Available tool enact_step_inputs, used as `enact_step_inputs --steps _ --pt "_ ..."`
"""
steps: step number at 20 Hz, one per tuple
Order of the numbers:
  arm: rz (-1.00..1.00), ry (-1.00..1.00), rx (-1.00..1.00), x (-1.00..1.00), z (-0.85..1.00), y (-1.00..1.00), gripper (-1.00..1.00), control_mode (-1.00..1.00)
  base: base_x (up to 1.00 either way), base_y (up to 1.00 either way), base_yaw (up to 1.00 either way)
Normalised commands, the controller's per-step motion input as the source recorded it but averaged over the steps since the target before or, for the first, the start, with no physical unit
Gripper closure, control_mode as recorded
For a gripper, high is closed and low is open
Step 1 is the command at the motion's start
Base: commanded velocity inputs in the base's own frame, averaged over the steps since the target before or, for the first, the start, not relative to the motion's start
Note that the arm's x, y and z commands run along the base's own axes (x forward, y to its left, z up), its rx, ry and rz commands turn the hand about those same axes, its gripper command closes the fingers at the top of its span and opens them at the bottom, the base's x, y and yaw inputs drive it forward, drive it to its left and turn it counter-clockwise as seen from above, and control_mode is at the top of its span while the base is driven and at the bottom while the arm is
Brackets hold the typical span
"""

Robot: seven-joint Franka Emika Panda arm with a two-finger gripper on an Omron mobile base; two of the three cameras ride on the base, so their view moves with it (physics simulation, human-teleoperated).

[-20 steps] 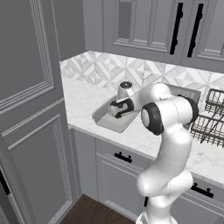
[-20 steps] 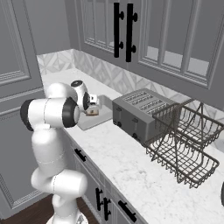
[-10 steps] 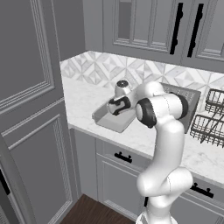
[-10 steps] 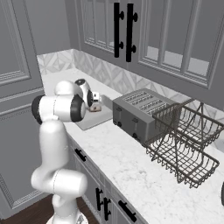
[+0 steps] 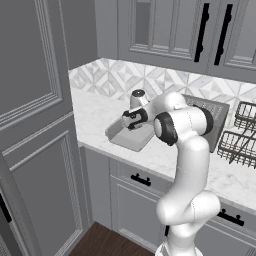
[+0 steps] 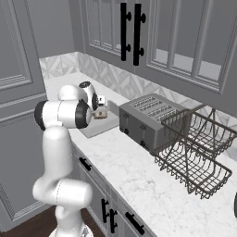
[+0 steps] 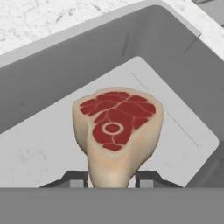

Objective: Place one bell pepper and one steak in each tupperware on the nearby counter, to pack two identical lunches.

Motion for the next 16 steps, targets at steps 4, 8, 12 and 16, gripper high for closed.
enact_step_inputs --steps 4,8,12,16 --pt "0.00 0.00 0.00 0.00 0.00 0.00 -1.00 -1.00 0.00 0.00 0.00" --pt "0.00 0.00 0.00 -0.07 0.07 0.00 -1.00 -1.00 0.00 0.00 0.00" --pt "0.00 0.00 0.04 -0.87 0.46 -0.03 -1.00 -1.00 0.00 0.00 0.00" --pt "0.00 -0.01 0.08 -1.00 0.34 -0.06 -1.00 -1.00 0.00 0.00 0.00"
